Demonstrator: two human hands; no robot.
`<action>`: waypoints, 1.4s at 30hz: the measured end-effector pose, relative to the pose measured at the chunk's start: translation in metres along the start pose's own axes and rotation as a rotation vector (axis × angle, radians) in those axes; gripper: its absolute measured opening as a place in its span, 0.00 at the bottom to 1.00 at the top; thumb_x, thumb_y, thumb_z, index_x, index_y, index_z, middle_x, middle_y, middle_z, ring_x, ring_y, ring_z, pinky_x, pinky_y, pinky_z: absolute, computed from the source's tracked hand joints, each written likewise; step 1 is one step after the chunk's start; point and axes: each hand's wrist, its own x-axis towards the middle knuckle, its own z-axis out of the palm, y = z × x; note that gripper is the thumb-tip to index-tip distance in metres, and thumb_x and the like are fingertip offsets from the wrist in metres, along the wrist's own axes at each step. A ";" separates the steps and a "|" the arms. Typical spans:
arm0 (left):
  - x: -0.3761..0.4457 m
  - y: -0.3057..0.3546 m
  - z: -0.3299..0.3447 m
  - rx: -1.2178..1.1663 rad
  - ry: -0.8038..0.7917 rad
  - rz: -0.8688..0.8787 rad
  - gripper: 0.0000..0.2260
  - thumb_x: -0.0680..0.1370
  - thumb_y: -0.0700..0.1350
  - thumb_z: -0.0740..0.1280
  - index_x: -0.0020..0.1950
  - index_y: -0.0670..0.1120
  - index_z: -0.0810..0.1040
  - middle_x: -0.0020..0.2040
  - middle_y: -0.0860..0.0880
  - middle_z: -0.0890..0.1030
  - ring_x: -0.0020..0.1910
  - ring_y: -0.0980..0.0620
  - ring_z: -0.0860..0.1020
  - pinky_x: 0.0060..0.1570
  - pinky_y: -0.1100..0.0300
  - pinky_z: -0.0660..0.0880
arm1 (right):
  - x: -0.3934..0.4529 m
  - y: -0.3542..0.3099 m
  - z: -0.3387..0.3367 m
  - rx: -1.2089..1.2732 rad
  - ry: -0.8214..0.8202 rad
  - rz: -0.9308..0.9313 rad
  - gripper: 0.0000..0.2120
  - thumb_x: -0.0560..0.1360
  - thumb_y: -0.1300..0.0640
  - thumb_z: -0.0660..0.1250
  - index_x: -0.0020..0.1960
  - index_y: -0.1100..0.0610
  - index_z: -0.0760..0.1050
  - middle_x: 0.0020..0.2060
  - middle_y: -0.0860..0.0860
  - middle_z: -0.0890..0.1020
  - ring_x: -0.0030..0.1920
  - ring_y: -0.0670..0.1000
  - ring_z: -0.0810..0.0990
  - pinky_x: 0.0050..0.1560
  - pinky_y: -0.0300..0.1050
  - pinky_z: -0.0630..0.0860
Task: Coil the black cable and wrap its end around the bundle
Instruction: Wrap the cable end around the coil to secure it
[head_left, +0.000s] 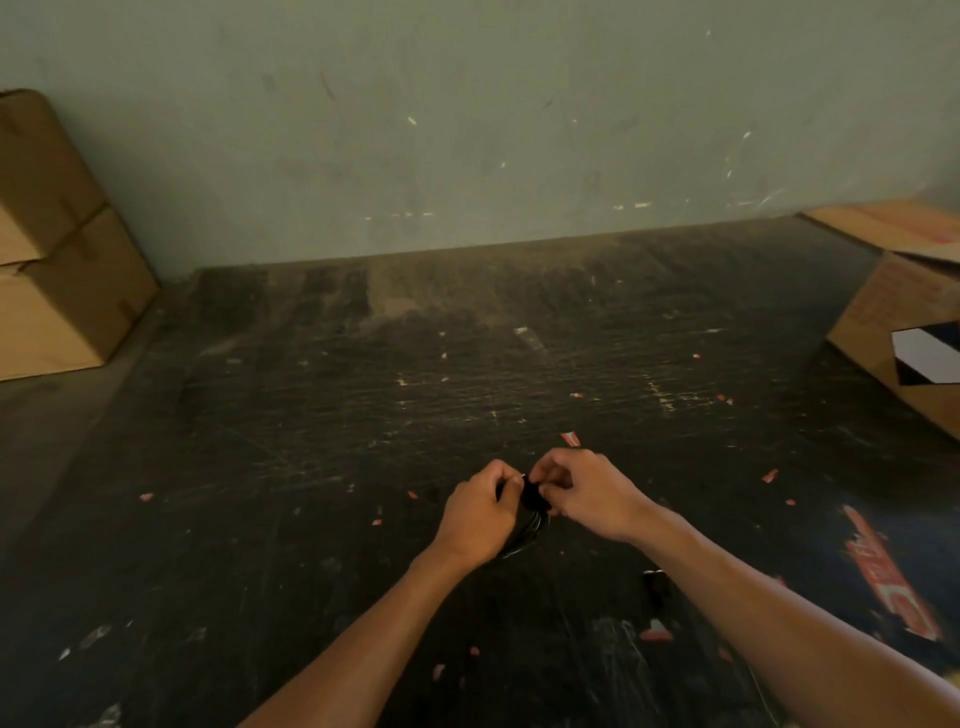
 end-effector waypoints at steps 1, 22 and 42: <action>0.001 0.000 0.000 0.006 -0.002 -0.002 0.07 0.83 0.49 0.61 0.52 0.53 0.79 0.38 0.54 0.80 0.30 0.63 0.74 0.33 0.64 0.68 | 0.000 0.000 0.000 -0.019 0.008 -0.008 0.09 0.77 0.61 0.67 0.50 0.46 0.76 0.41 0.47 0.83 0.40 0.40 0.83 0.38 0.33 0.77; 0.015 0.004 -0.013 -0.204 0.239 -0.070 0.06 0.84 0.47 0.61 0.53 0.51 0.77 0.46 0.53 0.81 0.41 0.59 0.79 0.39 0.66 0.72 | -0.008 -0.016 0.019 0.568 0.152 -0.044 0.04 0.78 0.59 0.67 0.52 0.59 0.76 0.48 0.56 0.83 0.48 0.52 0.85 0.49 0.47 0.82; 0.011 0.011 -0.011 -0.244 0.408 0.124 0.02 0.84 0.45 0.60 0.56 0.52 0.68 0.45 0.51 0.78 0.37 0.60 0.79 0.36 0.60 0.78 | 0.002 -0.026 0.039 1.116 0.215 0.562 0.11 0.76 0.68 0.67 0.56 0.59 0.78 0.51 0.60 0.83 0.39 0.51 0.80 0.37 0.43 0.78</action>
